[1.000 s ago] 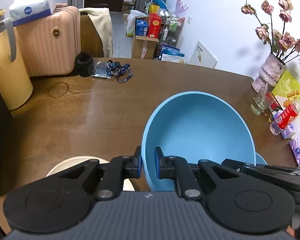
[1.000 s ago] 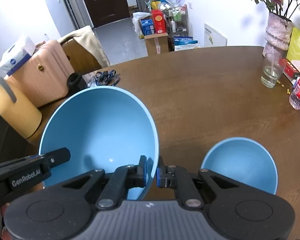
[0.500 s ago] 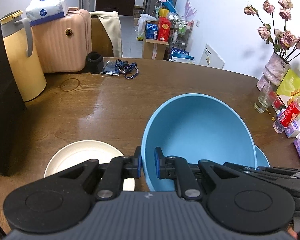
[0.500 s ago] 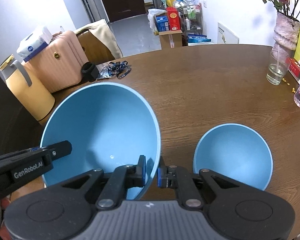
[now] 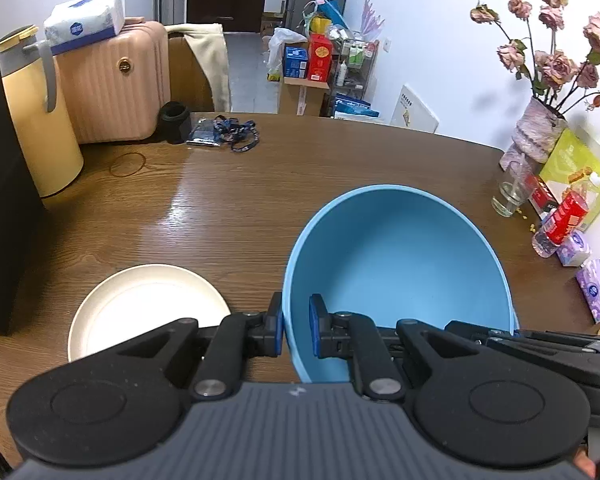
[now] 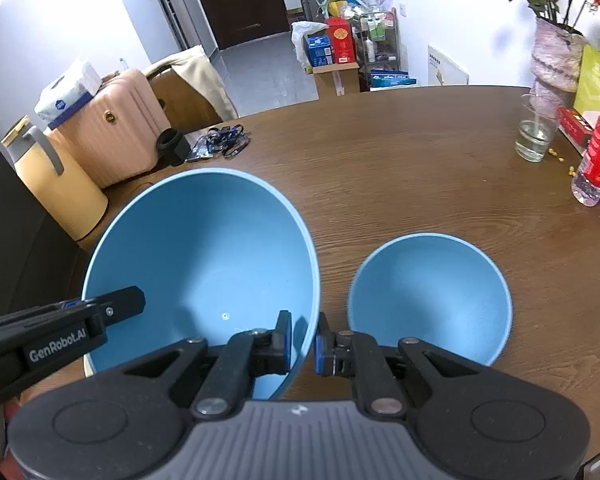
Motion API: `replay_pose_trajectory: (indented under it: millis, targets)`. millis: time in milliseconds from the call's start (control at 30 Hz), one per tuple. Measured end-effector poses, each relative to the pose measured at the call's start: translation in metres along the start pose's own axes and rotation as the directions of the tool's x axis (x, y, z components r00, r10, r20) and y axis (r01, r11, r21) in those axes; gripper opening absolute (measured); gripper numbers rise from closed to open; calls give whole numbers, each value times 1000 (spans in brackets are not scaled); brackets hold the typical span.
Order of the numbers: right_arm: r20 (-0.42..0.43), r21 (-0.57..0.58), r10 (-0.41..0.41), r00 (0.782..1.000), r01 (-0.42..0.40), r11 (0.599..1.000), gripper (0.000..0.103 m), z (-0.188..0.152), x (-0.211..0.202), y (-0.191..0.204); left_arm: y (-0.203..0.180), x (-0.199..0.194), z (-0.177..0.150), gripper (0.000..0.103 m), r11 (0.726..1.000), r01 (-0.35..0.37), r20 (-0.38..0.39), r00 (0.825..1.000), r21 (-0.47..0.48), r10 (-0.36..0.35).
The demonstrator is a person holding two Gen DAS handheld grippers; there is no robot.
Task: Organize plates and bowls
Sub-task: 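Lower the held blue bowls with both tools over the single blue bowl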
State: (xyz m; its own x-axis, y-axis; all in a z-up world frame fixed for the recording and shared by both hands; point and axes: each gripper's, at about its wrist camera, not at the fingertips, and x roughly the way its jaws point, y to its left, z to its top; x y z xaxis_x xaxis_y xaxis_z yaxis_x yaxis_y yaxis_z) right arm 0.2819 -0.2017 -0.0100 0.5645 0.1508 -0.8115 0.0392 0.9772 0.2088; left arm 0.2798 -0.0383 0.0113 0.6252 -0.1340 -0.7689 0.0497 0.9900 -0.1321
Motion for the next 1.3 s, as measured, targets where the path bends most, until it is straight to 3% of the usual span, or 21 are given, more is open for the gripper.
replay_pose_trajectory:
  millis: [767,1300]
  targets:
    - [34,69,-38,999,36,997,11,-3,-19,-71,-70,12,-8,13,997,49,-9,999,61,-48]
    - [5,93,-65,998,64,994,11,2,-9,-119,-111,39,-12,13,995,68,-53,997,67,-65]
